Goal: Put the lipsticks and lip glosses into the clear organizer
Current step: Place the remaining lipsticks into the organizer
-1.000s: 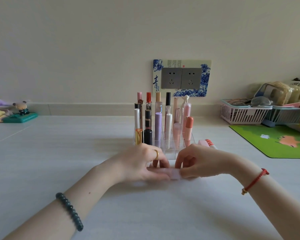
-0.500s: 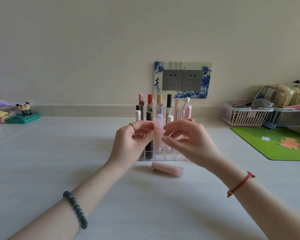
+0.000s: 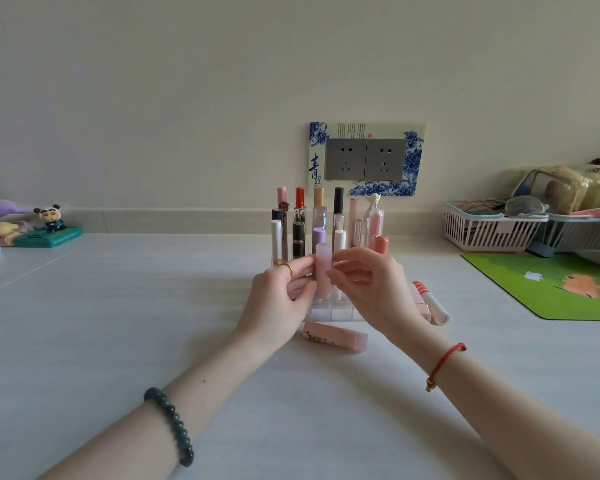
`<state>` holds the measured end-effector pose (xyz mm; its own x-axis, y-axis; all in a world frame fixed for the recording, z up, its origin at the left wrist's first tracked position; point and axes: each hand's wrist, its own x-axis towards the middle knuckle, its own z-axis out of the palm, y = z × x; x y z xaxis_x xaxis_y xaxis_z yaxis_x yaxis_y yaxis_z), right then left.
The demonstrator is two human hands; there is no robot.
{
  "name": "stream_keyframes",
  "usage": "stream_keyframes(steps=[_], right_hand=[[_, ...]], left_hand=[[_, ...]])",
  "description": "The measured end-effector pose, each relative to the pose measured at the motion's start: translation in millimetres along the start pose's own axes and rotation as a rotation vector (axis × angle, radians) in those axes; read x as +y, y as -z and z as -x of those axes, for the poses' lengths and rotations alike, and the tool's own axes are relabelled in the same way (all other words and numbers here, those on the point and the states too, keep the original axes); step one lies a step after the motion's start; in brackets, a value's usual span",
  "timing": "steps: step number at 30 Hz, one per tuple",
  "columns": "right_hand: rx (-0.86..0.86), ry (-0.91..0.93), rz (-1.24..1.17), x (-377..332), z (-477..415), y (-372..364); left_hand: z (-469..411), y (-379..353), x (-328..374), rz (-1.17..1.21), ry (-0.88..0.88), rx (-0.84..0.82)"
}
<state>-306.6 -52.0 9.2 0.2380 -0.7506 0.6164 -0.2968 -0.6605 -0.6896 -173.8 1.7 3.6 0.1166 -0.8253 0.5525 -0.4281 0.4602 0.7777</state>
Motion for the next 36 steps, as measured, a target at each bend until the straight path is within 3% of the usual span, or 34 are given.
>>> stream_keyframes(steps=[19,29,36], right_hand=[[-0.035,-0.008,0.23,3,9,-4],[-0.065,0.012,0.311,2,8,-3],[-0.037,0.067,0.265,-3,-1,15]], left_hand=[[6,-2,-5,-0.148,0.033,-0.026],[5,2,0,-0.2,0.033,0.042],[1,14,7,-0.224,-0.085,0.122]])
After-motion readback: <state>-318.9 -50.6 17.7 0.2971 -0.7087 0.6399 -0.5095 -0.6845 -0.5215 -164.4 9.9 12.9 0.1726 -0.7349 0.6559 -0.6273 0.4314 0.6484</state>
